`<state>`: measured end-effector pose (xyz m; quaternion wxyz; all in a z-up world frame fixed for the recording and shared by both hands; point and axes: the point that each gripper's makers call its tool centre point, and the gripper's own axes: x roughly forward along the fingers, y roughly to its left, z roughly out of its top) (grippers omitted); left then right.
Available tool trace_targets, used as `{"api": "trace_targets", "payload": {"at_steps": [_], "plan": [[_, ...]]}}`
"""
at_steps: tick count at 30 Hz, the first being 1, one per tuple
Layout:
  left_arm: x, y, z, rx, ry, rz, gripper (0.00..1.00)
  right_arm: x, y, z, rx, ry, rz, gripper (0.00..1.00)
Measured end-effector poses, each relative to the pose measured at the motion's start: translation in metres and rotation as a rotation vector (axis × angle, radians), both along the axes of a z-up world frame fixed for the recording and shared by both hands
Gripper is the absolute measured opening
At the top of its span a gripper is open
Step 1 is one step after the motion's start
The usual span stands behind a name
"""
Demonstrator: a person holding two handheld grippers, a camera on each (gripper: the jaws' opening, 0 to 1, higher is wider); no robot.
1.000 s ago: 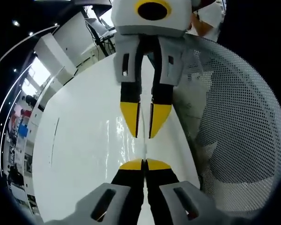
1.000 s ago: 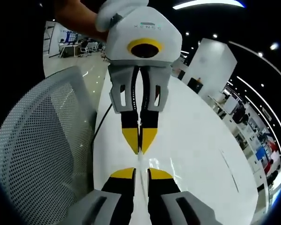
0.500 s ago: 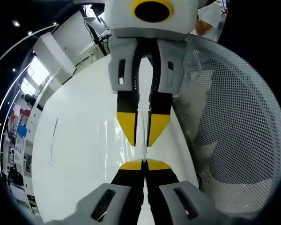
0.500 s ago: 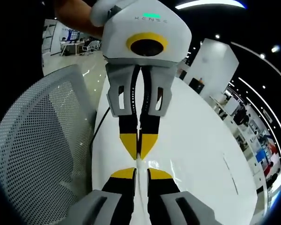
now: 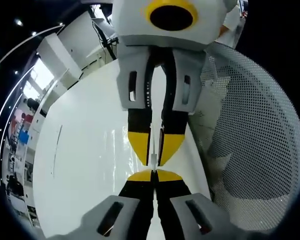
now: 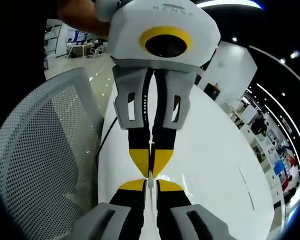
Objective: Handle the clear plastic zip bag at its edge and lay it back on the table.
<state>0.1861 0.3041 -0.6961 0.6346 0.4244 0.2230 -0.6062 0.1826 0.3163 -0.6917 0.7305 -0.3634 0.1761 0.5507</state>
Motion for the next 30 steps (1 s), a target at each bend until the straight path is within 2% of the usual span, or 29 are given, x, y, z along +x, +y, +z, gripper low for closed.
{"api": "trace_targets", "payload": {"at_steps": [11, 30], "plan": [[-0.0008, -0.0038, 0.0000, 0.002, 0.002, -0.007, 0.00, -0.0003, -0.0014, -0.0026, -0.026, -0.007, 0.007, 0.00], [-0.0041, -0.0022, -0.0031, 0.004, 0.018, -0.012, 0.00, -0.0038, -0.0007, -0.0057, -0.027, 0.030, -0.002, 0.00]]}}
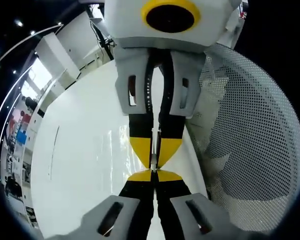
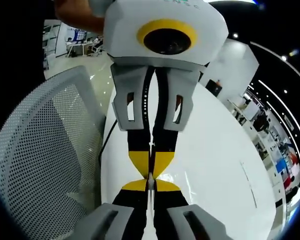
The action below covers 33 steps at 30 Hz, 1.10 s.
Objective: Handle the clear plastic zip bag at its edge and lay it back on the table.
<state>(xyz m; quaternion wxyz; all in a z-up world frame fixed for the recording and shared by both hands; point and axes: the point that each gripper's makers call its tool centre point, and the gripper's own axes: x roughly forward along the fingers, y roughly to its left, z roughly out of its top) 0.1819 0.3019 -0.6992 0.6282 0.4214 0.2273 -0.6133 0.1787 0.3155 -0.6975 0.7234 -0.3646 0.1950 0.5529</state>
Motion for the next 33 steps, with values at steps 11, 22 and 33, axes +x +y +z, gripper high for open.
{"api": "trace_targets", "payload": {"at_steps": [11, 22, 33], "plan": [[-0.0001, -0.0008, 0.0016, -0.006, 0.002, -0.001, 0.00, 0.0008, -0.0006, 0.0012, 0.001, 0.000, -0.004, 0.00], [-0.0003, 0.0001, 0.0014, -0.008, 0.007, 0.001, 0.00, 0.0013, -0.0015, 0.0002, 0.000, 0.004, -0.007, 0.00], [0.0002, 0.0014, 0.0007, -0.012, 0.010, 0.003, 0.00, 0.0013, -0.0013, 0.0004, 0.000, 0.005, -0.006, 0.00]]}}
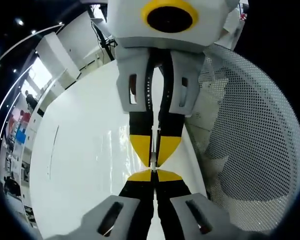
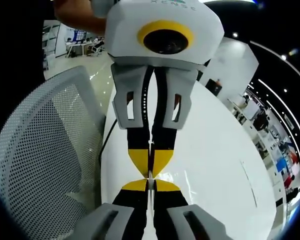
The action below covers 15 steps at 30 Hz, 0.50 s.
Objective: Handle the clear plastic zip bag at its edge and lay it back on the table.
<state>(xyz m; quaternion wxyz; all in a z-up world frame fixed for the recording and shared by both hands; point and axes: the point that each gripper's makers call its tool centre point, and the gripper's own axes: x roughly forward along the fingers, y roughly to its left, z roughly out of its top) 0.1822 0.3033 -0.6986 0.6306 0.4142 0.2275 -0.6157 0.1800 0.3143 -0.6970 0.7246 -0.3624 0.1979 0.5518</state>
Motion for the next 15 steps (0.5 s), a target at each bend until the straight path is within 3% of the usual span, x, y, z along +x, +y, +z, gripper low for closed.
{"api": "trace_targets", "payload": {"at_steps": [15], "plan": [[0.0004, 0.0014, -0.0008, -0.001, 0.004, 0.000, 0.00, 0.0005, -0.0012, -0.0011, -0.001, 0.004, -0.004, 0.00]]}}
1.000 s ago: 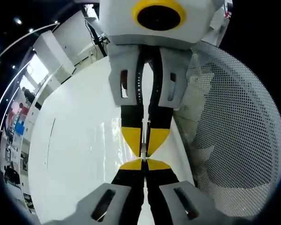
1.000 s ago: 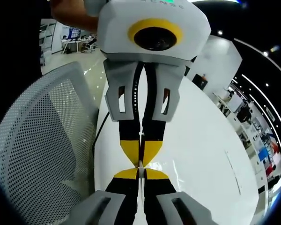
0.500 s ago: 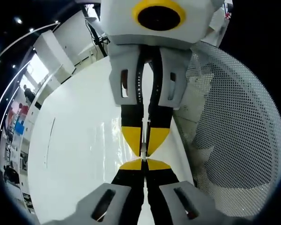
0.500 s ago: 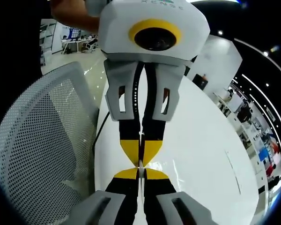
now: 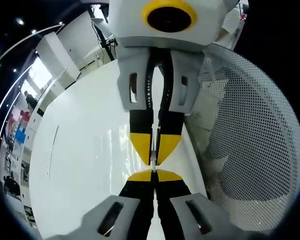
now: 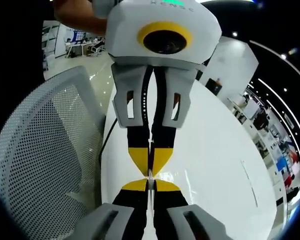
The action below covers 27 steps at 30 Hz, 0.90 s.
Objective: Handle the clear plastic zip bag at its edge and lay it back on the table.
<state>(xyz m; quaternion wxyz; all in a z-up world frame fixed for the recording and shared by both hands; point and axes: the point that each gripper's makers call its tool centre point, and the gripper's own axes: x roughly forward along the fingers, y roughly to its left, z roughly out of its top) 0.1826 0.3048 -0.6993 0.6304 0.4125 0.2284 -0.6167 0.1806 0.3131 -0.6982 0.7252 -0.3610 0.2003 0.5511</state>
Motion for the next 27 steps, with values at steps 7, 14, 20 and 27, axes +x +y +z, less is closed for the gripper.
{"api": "trace_targets", "payload": {"at_steps": [7, 14, 20, 27], "plan": [[0.0005, 0.0003, -0.0005, 0.000, 0.002, 0.001, 0.00, 0.0002, -0.0004, -0.0003, 0.001, 0.002, -0.001, 0.00], [0.0003, 0.0007, -0.0001, 0.000, 0.001, 0.003, 0.00, 0.0001, -0.0008, -0.0004, 0.000, 0.002, -0.001, 0.00], [0.0004, 0.0022, 0.0003, 0.001, 0.000, 0.006, 0.00, 0.0000, -0.0028, -0.0003, -0.002, 0.002, -0.004, 0.00], [0.0000, 0.0031, 0.0002, 0.000, 0.001, 0.008, 0.00, -0.0007, -0.0036, -0.0004, -0.004, 0.002, -0.005, 0.00]]}}
